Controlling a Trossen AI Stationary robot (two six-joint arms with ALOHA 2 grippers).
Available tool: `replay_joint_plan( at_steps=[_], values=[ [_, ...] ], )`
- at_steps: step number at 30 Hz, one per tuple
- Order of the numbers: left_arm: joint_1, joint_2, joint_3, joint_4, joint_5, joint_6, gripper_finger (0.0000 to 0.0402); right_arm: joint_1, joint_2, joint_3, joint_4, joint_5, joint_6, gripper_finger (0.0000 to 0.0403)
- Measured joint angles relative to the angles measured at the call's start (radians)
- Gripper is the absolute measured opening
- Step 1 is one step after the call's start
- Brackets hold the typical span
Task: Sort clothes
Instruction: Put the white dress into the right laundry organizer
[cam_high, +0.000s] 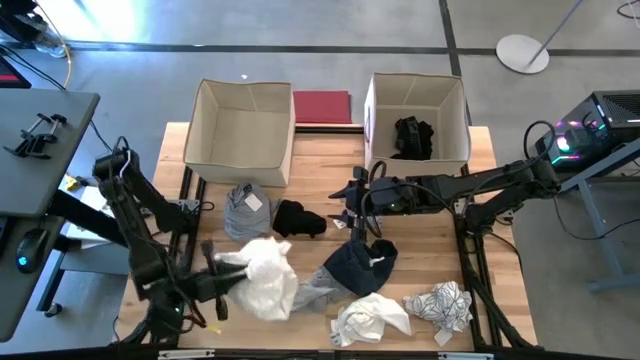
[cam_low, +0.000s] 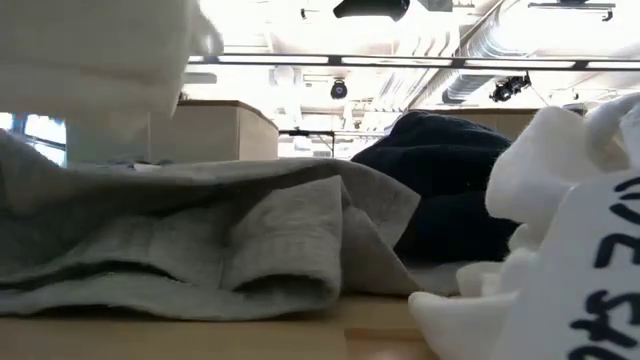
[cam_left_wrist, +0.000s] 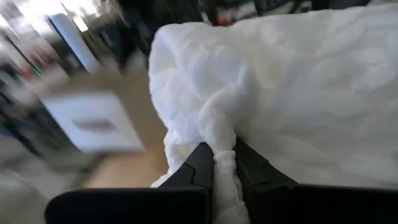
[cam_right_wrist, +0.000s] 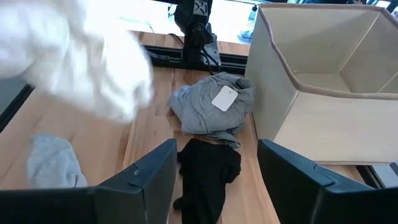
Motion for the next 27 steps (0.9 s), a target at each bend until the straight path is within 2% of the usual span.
replay_joint_plan(
  at_steps=[4, 6, 16, 19, 22, 25, 27],
  values=[
    [0.02, -0.048, 0.019, 0.094, -0.174, 0.316, 0.0008, 0.0, 0.0, 0.0, 0.002, 0.0, -0.001, 0.021],
    [0.056, -0.079, 0.019, 0.107, -0.183, 0.423, 0.0009, 0.0, 0.0, 0.0, 0.002, 0.0, -0.001, 0.021],
    [0.327, -0.204, 0.019, 0.069, -0.172, 0.482, 0.0009, 0.0, 0.0, 0.0, 0.002, 0.0, -0.004, 0.021],
    [0.386, -0.24, 0.019, 0.088, -0.066, 0.5, 0.0007, 0.0, 0.0, 0.0, 0.002, 0.0, -0.015, 0.021],
    [0.451, -0.271, 0.019, 0.225, 0.176, 0.541, 0.0007, 0.0, 0.0, 0.0, 0.002, 0.0, -0.02, 0.021],
    [0.508, -0.275, 0.019, 0.438, 0.404, 0.697, 0.0007, 0.0, 0.0, 0.0, 0.002, 0.0, -0.019, 0.021],
    [0.536, -0.274, 0.019, 0.563, 0.457, 0.842, 0.0007, 0.0, 0.0, 0.0, 0.002, 0.0, -0.019, 0.021]
  ],
)
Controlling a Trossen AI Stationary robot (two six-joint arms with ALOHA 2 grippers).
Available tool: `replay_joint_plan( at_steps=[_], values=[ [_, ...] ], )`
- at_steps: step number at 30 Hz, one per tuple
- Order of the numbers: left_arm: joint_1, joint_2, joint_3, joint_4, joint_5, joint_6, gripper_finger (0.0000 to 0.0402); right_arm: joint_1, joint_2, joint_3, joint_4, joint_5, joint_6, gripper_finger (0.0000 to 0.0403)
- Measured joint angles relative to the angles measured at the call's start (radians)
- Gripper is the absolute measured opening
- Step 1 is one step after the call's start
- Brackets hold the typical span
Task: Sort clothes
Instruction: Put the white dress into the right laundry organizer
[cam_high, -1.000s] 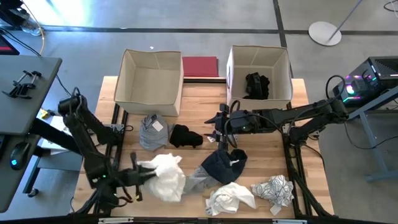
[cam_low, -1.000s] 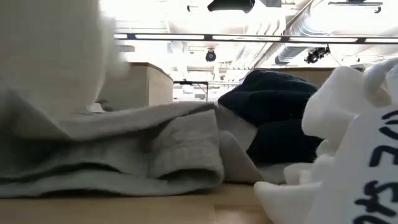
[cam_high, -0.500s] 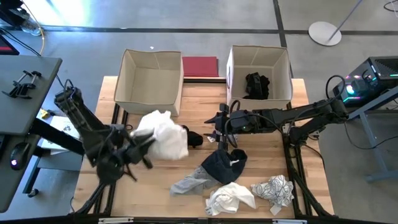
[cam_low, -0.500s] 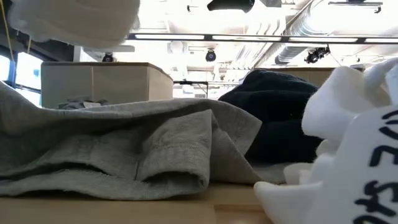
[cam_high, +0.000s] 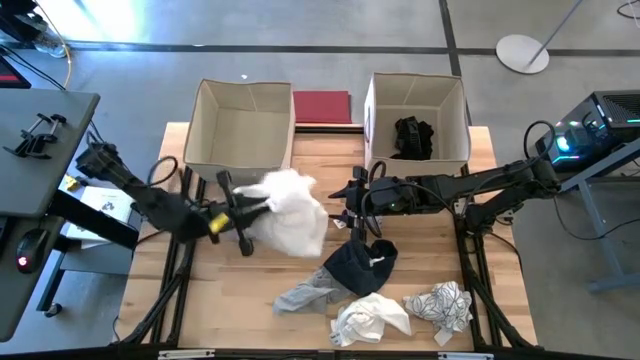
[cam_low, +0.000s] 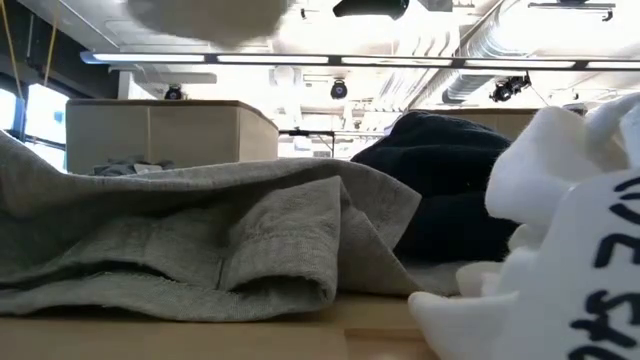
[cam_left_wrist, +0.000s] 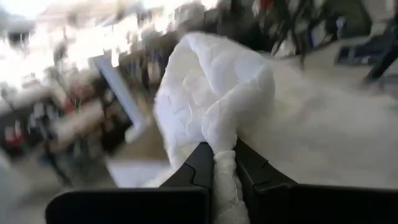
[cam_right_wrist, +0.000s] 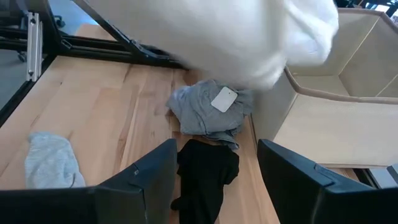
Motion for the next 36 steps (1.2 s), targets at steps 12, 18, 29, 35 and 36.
replay_joint_plan(
  at_steps=[12, 18, 29, 35, 36],
  values=[
    [0.416, -0.001, 0.0, 0.299, -0.273, 0.503, 0.0007, 0.004, 0.0, 0.0, -0.007, 0.0, -0.002, 0.021],
    [0.704, -0.001, 0.001, -0.078, -0.219, 0.238, 0.001, 0.004, 0.0, 0.0, -0.008, 0.0, 0.0, 0.021],
    [1.18, 0.089, 0.001, -0.647, 0.334, -0.434, 0.0011, 0.004, 0.0, 0.0, -0.008, 0.0, 0.001, 0.021],
    [1.301, 0.235, 0.001, -0.738, 0.349, -0.514, 0.0013, 0.004, 0.0, 0.0, -0.008, 0.0, 0.001, 0.021],
    [1.315, 0.262, 0.001, -0.744, 0.35, -0.529, 0.0017, 0.004, 0.0, 0.0, -0.007, 0.0, 0.001, 0.021]
  ],
)
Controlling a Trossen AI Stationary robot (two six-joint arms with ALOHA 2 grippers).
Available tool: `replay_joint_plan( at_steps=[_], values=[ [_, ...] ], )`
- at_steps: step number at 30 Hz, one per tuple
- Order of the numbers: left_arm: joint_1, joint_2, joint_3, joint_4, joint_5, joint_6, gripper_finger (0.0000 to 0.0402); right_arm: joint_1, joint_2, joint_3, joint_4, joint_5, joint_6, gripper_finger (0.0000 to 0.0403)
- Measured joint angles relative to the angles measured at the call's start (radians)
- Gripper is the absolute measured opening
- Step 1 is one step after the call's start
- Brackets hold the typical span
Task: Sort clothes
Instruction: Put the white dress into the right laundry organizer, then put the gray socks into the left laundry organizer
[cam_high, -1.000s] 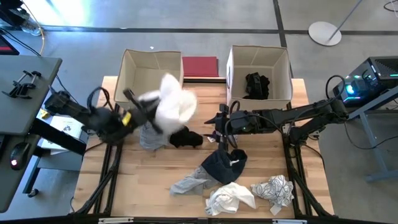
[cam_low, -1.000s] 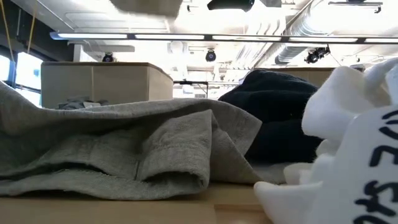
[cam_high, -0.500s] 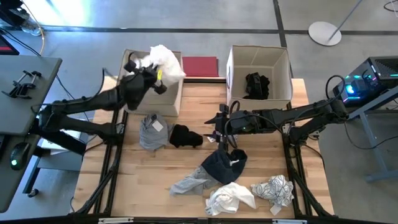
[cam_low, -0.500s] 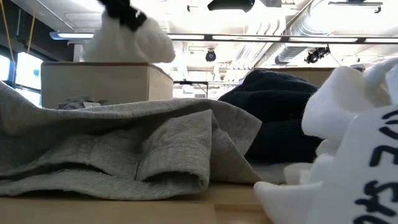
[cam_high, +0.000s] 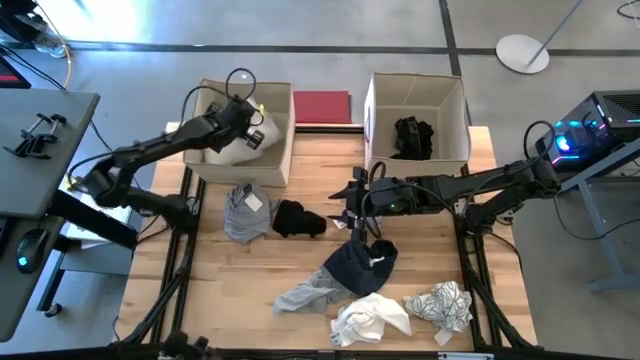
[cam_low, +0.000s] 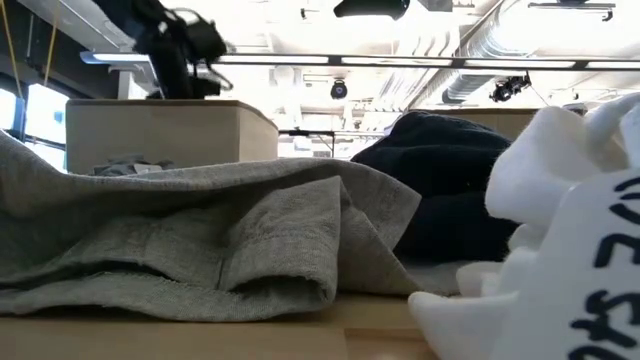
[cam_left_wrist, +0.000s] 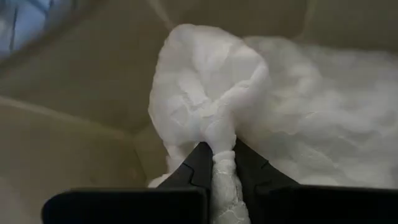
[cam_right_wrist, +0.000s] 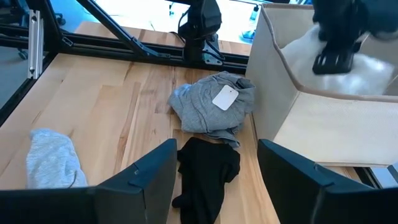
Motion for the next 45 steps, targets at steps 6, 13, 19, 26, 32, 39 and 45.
replay_joint_plan(
  at_steps=[6, 13, 19, 26, 32, 39, 45],
  values=[
    [0.054, 0.111, 0.0, 0.005, 0.04, 0.002, 0.0087, 0.0, 0.0, 0.0, 0.0, 0.0, 0.0, 0.021],
    [0.094, 0.106, 0.0, 0.022, 0.223, 0.053, 0.0206, -0.011, 0.0, 0.0, -0.001, 0.0, 0.0, 0.021],
    [0.09, 0.006, 0.0, -0.022, 0.224, 0.044, 0.0247, -0.036, 0.0, 0.0, 0.0, 0.0, 0.0, 0.021],
    [0.064, -0.109, -0.034, 0.068, 0.375, 0.064, 0.0243, -0.085, 0.0, 0.0, 0.0, 0.0, 0.001, 0.021],
    [0.096, -0.072, -0.229, 0.304, 0.547, 0.061, 0.0241, -0.115, 0.0, 0.0, 0.0, 0.0, 0.052, 0.021],
    [0.127, 0.043, -0.309, 0.27, 0.543, 0.009, 0.0241, -0.114, 0.0, 0.0, 0.0, -0.018, 0.064, 0.021],
    [0.125, 0.004, -0.255, 0.172, 0.538, -0.041, 0.0241, -0.113, -0.007, 0.001, -0.008, -0.024, 0.127, 0.021]
  ],
)
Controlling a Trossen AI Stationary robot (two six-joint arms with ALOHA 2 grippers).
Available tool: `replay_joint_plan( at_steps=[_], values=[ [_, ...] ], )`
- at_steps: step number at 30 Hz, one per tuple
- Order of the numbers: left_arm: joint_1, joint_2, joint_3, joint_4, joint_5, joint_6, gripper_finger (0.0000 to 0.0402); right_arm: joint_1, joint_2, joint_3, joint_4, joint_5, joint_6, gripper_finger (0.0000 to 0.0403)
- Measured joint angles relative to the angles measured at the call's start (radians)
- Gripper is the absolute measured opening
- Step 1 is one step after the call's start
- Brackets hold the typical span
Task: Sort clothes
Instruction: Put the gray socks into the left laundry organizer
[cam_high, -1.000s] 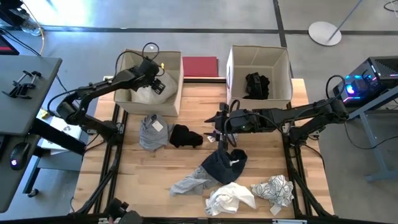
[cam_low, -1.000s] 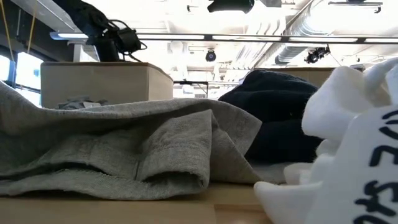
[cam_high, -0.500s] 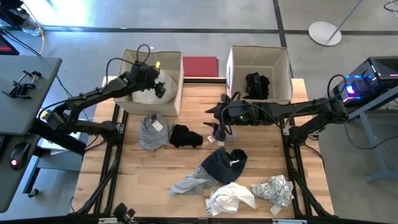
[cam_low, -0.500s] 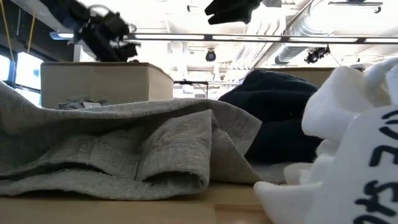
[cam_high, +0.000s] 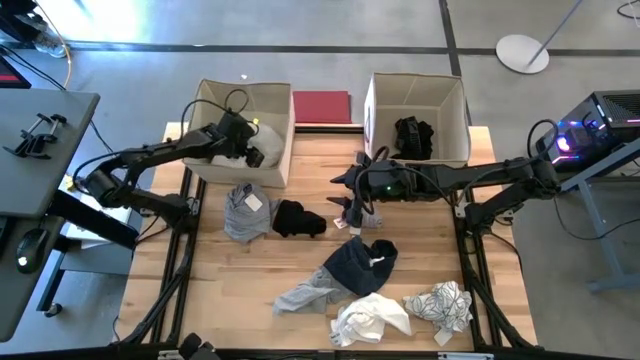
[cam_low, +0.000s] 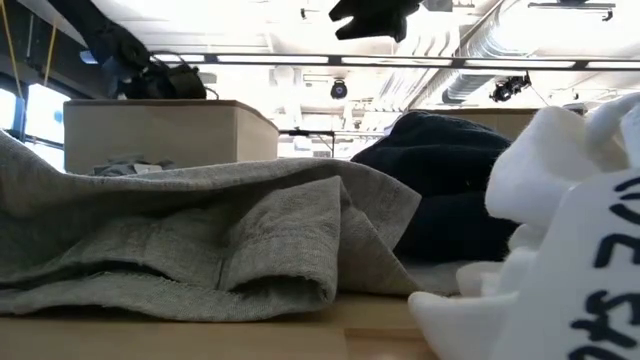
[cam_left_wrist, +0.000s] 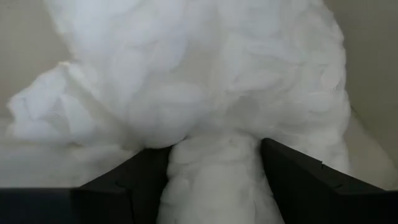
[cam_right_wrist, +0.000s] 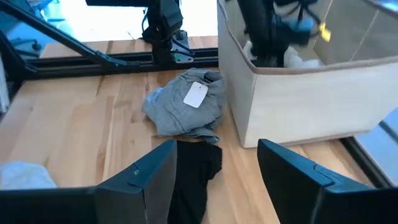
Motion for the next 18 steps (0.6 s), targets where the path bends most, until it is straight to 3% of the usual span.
replay_joint_plan(
  at_steps=[4, 9, 18],
  values=[
    [-0.01, -0.084, 0.075, -0.11, -0.007, -0.021, 0.0241, 0.015, -0.017, 0.043, -0.093, -0.001, 0.031, 0.021],
    [-0.073, -0.246, 0.094, -0.111, -0.005, -0.022, 0.0241, 0.061, -0.025, 0.137, -0.268, -0.001, 0.073, 0.021],
    [-0.325, -0.538, 0.094, -0.09, -0.003, -0.085, 0.0241, 0.225, -0.025, 0.148, -0.409, -0.001, 0.227, 0.021]
  ],
)
